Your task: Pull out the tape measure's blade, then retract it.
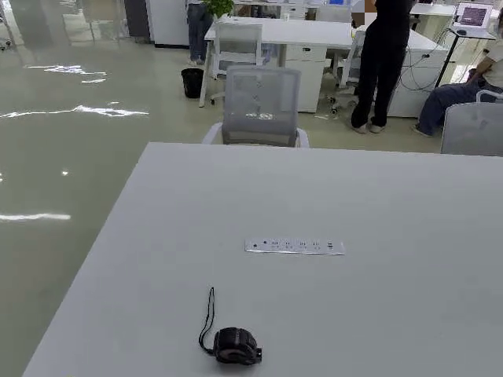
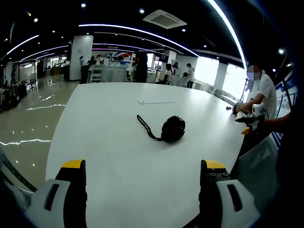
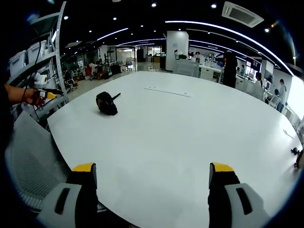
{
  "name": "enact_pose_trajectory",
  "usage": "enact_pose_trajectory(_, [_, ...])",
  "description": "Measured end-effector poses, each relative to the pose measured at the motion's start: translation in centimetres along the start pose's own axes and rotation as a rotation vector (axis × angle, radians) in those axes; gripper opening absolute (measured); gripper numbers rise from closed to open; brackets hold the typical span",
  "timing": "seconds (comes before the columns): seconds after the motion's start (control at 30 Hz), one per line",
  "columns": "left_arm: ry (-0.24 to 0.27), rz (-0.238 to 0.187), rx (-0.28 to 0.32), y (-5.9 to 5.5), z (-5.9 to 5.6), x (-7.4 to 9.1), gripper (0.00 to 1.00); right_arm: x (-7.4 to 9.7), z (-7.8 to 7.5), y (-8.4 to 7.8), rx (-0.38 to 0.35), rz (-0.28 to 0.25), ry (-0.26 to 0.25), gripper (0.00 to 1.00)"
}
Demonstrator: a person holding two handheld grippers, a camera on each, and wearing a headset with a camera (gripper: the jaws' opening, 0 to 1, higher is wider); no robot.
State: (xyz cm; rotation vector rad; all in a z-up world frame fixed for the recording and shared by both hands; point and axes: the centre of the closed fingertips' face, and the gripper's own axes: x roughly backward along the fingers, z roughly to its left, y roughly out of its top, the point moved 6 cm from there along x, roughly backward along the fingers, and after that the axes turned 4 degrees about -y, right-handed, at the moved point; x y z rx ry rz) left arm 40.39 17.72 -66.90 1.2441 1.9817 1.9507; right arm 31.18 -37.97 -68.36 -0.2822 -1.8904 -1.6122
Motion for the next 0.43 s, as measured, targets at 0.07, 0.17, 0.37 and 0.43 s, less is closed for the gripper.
enact_pose_trajectory(0.07, [0.003, 0.000, 0.002, 0.05, 0.04, 0.10, 0.99, -0.02, 0.17, -0.06, 0.000, 0.000, 0.001, 1.00])
enact_pose_trajectory(0.17, [0.002, -0.002, -0.001, 0.18, 0.34, 0.30, 0.99, 0.01, 0.33, -0.17, -0.001, 0.006, -0.002, 1.00])
enact_pose_trajectory(0.37, [0.008, -0.004, 0.006, 0.13, 0.64, 0.48, 0.99, 0.19, 0.48, -0.23, 0.005, 0.010, -0.001, 1.00])
enact_pose_trajectory(0.43, [0.011, -0.005, 0.006, 0.13, 0.59, 0.49, 0.99, 0.21, 0.45, -0.33, 0.006, 0.011, 0.001, 1.00])
